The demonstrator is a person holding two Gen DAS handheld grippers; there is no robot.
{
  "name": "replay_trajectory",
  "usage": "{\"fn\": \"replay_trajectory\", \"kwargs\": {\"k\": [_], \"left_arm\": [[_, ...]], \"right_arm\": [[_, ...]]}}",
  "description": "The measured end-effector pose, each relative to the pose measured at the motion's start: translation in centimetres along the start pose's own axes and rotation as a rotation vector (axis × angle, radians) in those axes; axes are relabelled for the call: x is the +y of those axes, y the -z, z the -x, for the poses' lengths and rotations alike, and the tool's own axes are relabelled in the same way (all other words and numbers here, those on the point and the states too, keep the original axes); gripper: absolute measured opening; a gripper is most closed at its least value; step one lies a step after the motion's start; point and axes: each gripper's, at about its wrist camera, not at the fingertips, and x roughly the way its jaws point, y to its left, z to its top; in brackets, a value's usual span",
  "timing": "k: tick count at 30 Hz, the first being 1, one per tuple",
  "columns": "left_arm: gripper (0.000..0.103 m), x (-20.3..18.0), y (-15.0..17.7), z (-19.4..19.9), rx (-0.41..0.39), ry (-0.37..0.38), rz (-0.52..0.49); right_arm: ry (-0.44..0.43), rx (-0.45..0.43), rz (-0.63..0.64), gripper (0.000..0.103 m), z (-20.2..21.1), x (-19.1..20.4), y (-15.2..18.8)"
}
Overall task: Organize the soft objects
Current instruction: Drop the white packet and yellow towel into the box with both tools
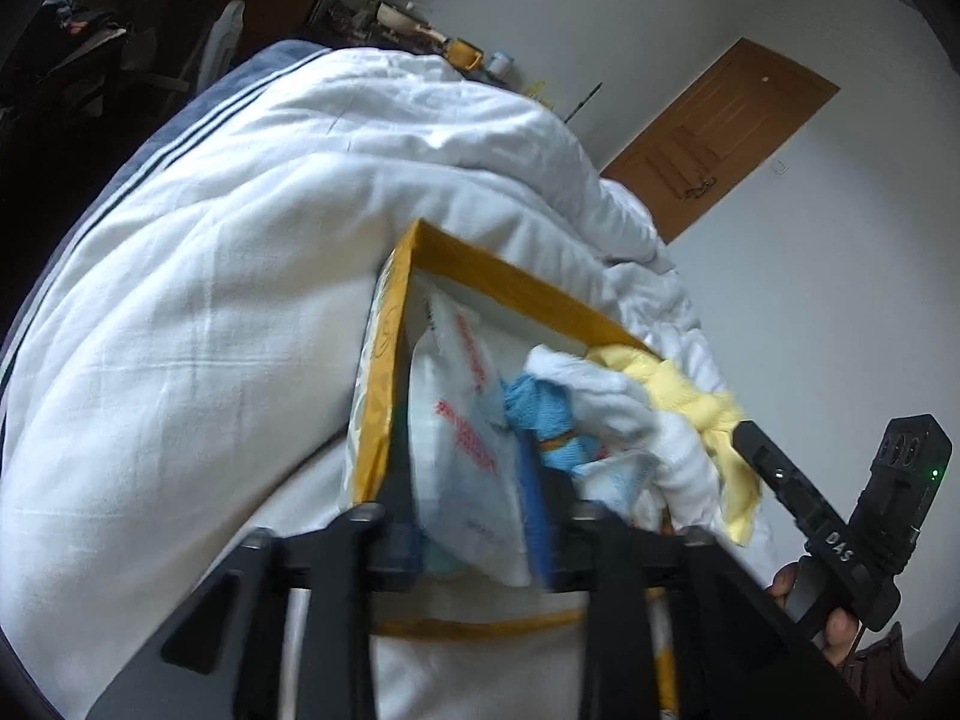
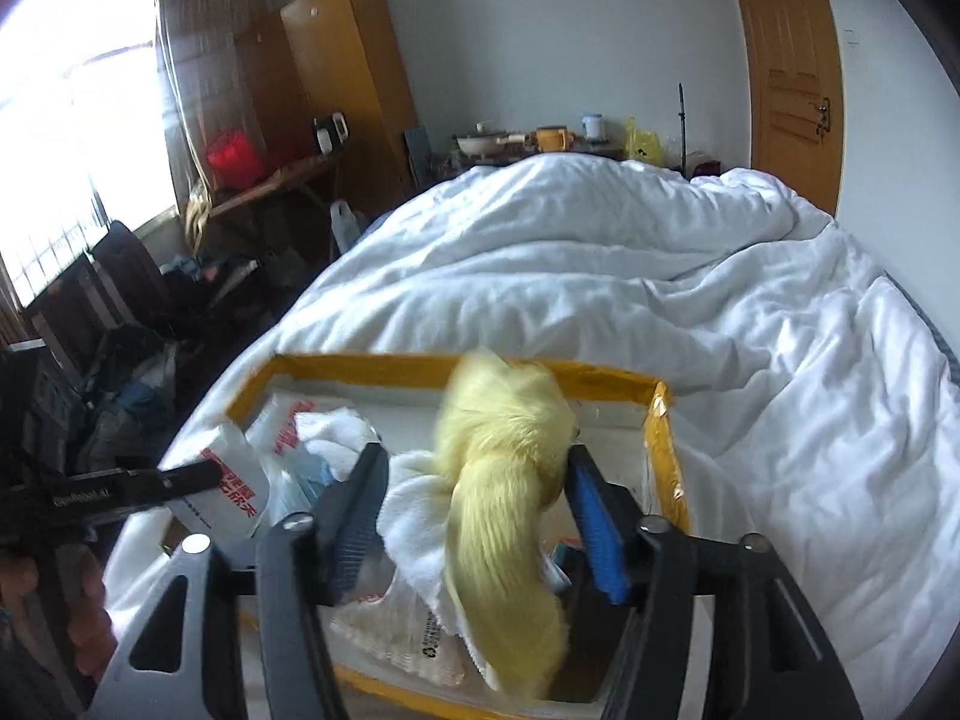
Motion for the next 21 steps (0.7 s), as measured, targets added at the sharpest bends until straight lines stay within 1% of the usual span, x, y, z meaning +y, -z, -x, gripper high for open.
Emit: {"fn": "replay_trajectory", "kwargs": {"k": [1, 2, 3, 5, 6, 7, 9, 10, 11, 12, 13, 14, 15, 17, 19, 21], "left_arm": [[0.056, -0.3, 0.1, 0.7, -0.007, 0.007, -0.008], [0.059, -0.8, 0.2, 1.5, -0.018, 0.010, -0.023], [0.060, -1.2, 0.4, 2.4, -0.025, 0.007, -0.041], [0.061, -2.2, 1.0, 4.4, -0.023, 0.010, -0.079], [0.065, -2.8, 1.5, 5.4, -0.019, 0.010, -0.099], [0.070, -3.2, 2.2, 6.5, -0.018, 0.008, -0.119], [0.075, -4.1, 4.0, 8.7, -0.016, -0.002, -0.165], [0.078, -4.3, 4.9, 9.4, -0.009, -0.007, -0.182], [0.079, -4.6, 6.3, 10.1, 0.013, -0.018, -0.210], [0.080, -4.8, 7.1, 10.4, 0.032, -0.026, -0.225], [0.080, -4.9, 8.3, 10.5, 0.067, -0.033, -0.241], [0.080, -5.1, 8.9, 10.4, 0.101, -0.032, -0.256], [0.080, -5.3, 9.6, 10.2, 0.148, -0.017, -0.272], [0.080, -5.7, 10.3, 10.0, 0.203, 0.014, -0.302], [0.080, -6.1, 10.6, 10.1, 0.215, 0.008, -0.348], [0.080, -6.2, 10.9, 10.3, 0.225, -0.017, -0.371]], "right_arm": [[-0.009, -0.013, -0.005, 0.073, 0.8, -0.1, -0.2], [-0.015, -0.022, -0.012, 0.074, 1.5, -0.1, -0.4], [-0.026, -0.035, -0.025, 0.074, 2.7, -0.2, -0.6], [-0.056, -0.046, -0.050, 0.079, 5.2, -0.6, -0.7], [-0.081, -0.043, -0.065, 0.080, 6.3, -0.8, -0.7], [-0.116, -0.034, -0.082, 0.083, 7.5, -1.1, -0.4], [-0.214, 0.003, -0.096, 0.085, 9.8, -1.4, 0.9], [-0.279, 0.030, -0.084, 0.086, 10.8, -1.6, 2.0], [-0.329, 0.054, -0.072, 0.087, 11.4, -1.7, 2.9], [-0.375, 0.074, -0.063, 0.087, 11.9, -1.8, 3.9], [-0.416, 0.096, -0.053, 0.088, 12.2, -2.0, 4.8], [-0.451, 0.138, -0.034, 0.088, 12.2, -2.0, 5.7], [-0.465, 0.168, -0.021, 0.088, 12.1, -1.9, 6.0], [-0.497, 0.229, -0.012, 0.088, 11.7, -1.5, 6.1], [-0.553, 0.255, -0.017, 0.088, 12.0, -1.2, 6.3], [-0.585, 0.265, 0.018, 0.088, 13.2, -0.1, 6.7]]}}
